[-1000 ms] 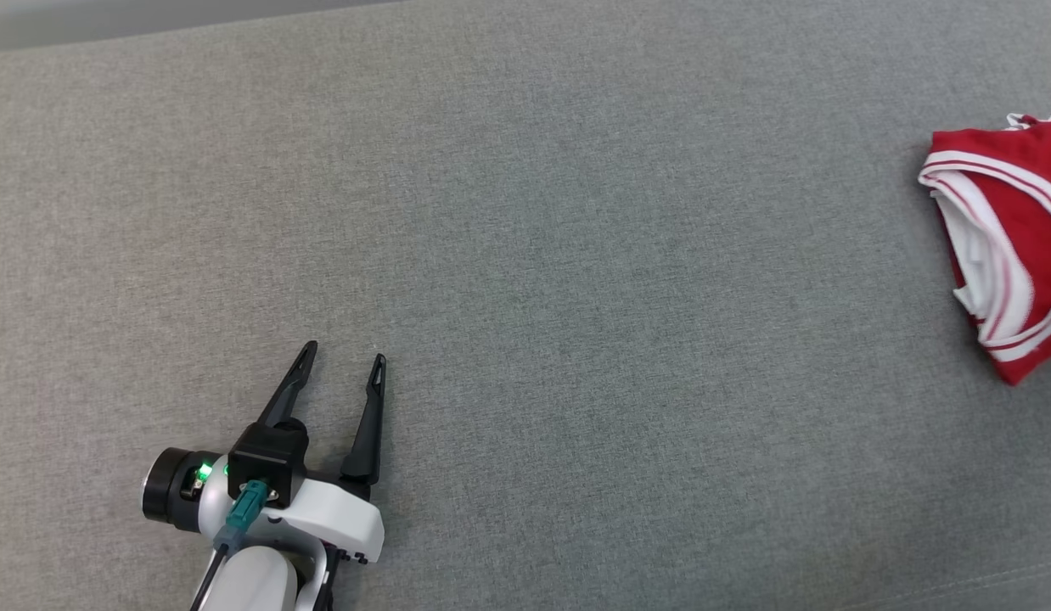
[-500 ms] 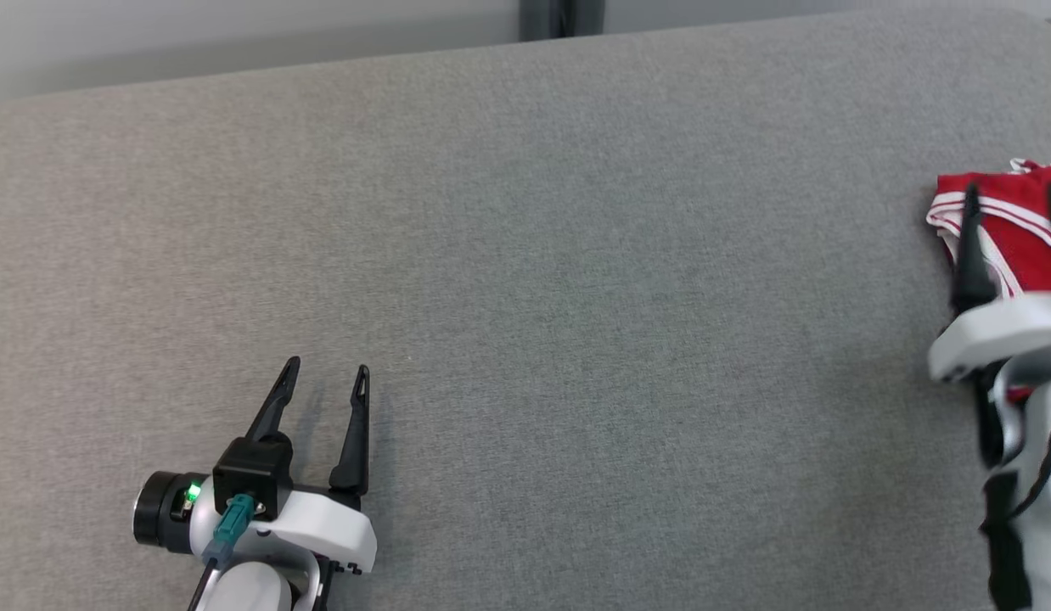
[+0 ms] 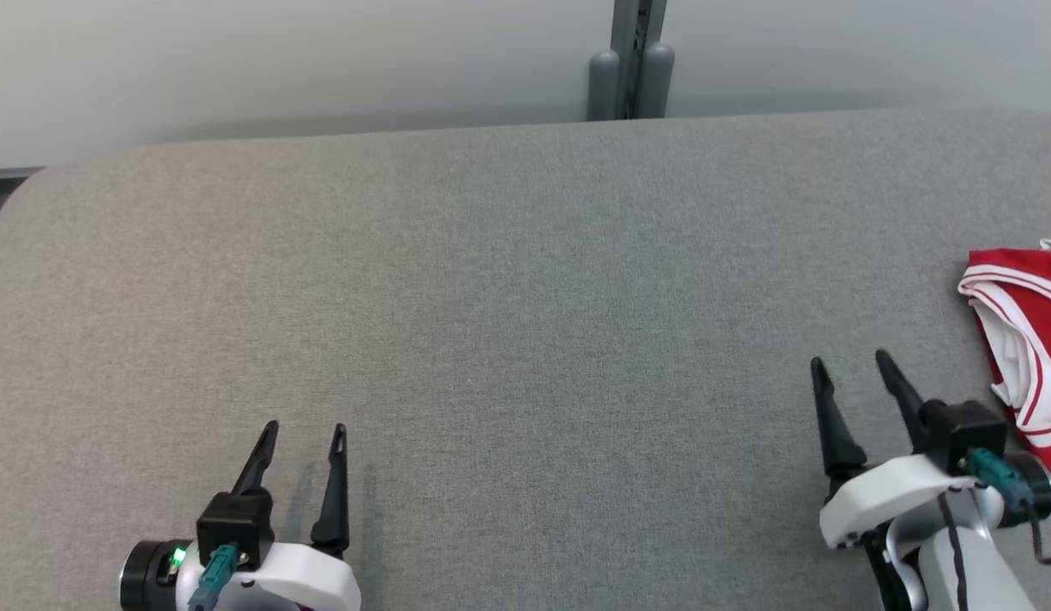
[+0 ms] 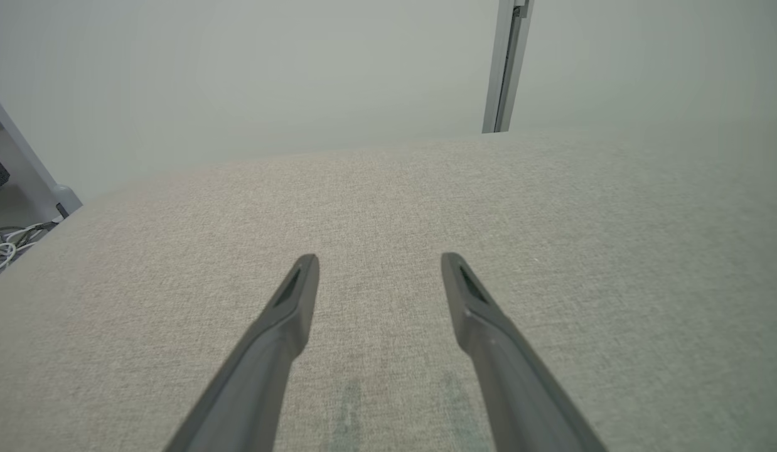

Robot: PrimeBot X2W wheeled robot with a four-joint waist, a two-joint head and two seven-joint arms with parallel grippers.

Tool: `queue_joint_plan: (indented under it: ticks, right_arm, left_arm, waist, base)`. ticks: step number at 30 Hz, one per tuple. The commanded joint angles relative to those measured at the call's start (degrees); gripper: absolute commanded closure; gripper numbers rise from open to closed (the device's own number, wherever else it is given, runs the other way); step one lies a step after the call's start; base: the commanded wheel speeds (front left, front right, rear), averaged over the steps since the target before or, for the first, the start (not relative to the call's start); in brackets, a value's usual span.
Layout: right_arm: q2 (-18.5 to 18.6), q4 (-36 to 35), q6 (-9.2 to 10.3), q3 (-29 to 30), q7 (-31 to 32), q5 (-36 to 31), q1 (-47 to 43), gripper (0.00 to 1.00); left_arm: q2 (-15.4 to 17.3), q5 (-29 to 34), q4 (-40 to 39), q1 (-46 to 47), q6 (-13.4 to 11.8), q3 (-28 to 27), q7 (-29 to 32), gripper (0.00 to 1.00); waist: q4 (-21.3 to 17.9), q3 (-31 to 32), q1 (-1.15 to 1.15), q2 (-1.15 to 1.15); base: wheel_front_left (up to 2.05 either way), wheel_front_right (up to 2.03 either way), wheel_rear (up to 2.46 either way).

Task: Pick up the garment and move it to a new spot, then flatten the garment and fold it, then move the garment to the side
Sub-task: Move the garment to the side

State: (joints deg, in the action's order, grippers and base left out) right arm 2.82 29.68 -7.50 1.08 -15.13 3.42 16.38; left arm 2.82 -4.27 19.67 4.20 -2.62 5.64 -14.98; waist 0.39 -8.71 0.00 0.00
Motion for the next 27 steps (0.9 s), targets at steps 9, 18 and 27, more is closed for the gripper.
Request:
queue_joint_plan:
  ticks: [9, 18, 27]
  right_arm:
    - [0.3, -1.6, 0.02, -4.5, 0.1, 3.0, -5.6, 0.0]
    - [0.3, -2.6, 0.02, -4.6, 0.1, 0.8, -8.1, 0.0]
    - [0.3, -4.6, 0.02, -3.6, 0.1, -0.2, -9.6, 0.0]
  left_arm:
    - [0.2, -1.8, 0.0, -2.9, -1.2, -2.1, -0.3, 0.0]
    - [0.2, -2.3, 0.1, -5.2, -1.8, -3.4, -0.3, 0.0]
    - [0.2, -2.7, 0.3, -6.2, -1.8, -5.0, -0.3, 0.0]
  waist:
    - [0.8, 4.3, 0.0, 0.0]
    - [0.3, 7.6, 0.0, 0.0]
    - [-0.1, 9.1, 0.0, 0.0]
  base:
    - [0.0, 0.0, 0.0]
    - [0.0, 0.0, 0.0]
    - [0.0, 0.0, 0.0]
